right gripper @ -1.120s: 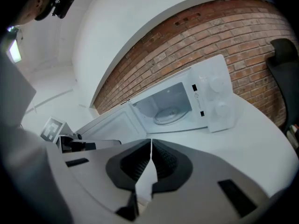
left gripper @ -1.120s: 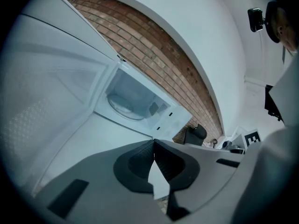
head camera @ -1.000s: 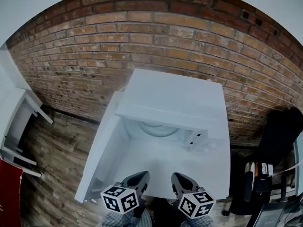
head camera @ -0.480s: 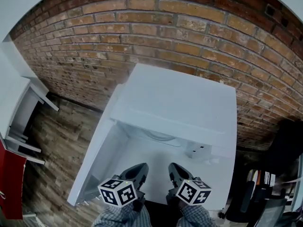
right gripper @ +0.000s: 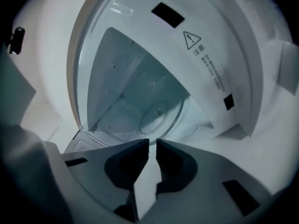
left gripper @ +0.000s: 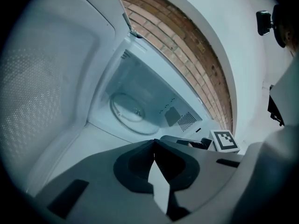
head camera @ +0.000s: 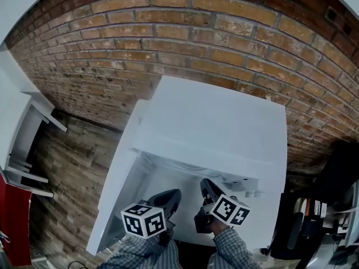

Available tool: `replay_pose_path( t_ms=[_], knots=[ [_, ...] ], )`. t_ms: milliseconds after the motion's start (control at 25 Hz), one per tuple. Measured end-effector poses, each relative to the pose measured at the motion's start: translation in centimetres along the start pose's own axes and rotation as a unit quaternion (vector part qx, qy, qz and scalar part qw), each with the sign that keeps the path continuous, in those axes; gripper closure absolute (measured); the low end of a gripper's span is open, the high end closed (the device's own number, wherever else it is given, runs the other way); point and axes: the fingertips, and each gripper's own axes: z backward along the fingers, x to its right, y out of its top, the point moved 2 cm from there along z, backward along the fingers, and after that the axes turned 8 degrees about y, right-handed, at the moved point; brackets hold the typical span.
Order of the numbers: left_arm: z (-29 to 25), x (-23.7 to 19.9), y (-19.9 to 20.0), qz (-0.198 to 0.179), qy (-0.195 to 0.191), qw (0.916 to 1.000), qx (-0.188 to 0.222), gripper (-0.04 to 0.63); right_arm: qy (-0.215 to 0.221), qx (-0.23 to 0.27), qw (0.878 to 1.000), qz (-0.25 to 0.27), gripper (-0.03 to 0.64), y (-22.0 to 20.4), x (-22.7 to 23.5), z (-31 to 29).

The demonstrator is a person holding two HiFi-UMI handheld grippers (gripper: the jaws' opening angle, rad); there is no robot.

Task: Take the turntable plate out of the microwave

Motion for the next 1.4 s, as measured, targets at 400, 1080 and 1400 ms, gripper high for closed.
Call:
replay_pose_path(
  t_ms=[400,1080,1400],
  knots=[
    [-1.2,-1.2,0.9,0.003,-0.017,0.9997,-0.019,0.586,-0.051,0.029,0.998,-0.025,0.495,1.7,1.7,-3.1],
    [-2.4,-2.8,1.3,0.06,-0.018,0.9978,-0.021,0.586,-0.063,0.078,0.987,-0.127,0.565,2.1,3.7,-4.3],
    [-6.1,-1.7,0.2,0.154,-0.091,0.983,-0.044,0.583,-0.019,0.115,0.975,-0.188,0.578,2.3,4.0,-3.9]
  ],
)
